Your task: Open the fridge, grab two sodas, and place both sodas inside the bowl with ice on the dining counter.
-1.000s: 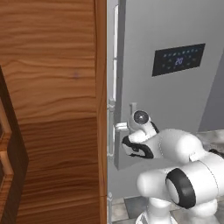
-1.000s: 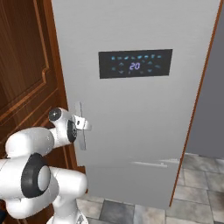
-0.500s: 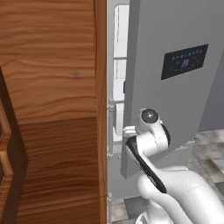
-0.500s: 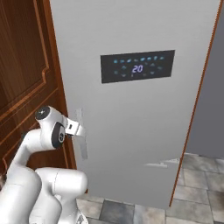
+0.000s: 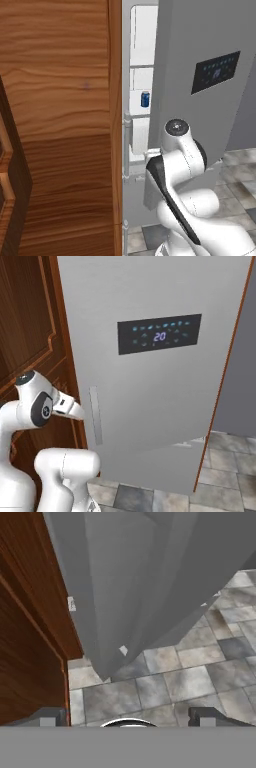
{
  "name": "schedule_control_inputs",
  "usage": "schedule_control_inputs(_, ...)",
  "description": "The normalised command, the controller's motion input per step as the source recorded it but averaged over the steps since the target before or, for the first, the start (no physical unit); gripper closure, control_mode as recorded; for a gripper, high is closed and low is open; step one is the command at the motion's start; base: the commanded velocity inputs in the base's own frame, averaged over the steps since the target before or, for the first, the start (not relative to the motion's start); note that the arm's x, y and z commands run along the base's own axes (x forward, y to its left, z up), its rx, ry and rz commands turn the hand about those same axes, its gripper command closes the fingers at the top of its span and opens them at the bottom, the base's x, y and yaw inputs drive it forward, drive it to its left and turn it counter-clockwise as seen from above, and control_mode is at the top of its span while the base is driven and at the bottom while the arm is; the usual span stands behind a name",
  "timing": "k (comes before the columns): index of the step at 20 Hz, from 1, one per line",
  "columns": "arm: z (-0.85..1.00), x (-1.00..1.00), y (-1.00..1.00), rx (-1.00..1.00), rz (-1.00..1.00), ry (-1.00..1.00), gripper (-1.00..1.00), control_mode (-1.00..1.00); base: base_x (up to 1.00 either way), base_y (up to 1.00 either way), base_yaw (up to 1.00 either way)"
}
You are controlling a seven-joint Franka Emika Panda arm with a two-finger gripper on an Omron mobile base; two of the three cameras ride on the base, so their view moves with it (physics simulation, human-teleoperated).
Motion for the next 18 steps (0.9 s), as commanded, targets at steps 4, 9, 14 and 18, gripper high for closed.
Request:
schedule_control_inputs(4,0.41,-0.64,0.24,-0.01,0.00,0.00,-1.00,-1.00,0.00,0.00,0.00)
schedule_control_inputs(9,0.25,0.10,0.39,-0.04,0.12,0.00,-1.00,-1.00,0.00,0.00,0.00)
schedule_control_inputs(14,0.01,0.54,0.29,-0.03,0.27,0.00,-1.00,-1.00,0.00,0.00,0.00)
schedule_control_inputs(18,0.00,0.62,0.36,-0.04,0.28,0.00,-1.00,-1.00,0.00,0.00,0.00)
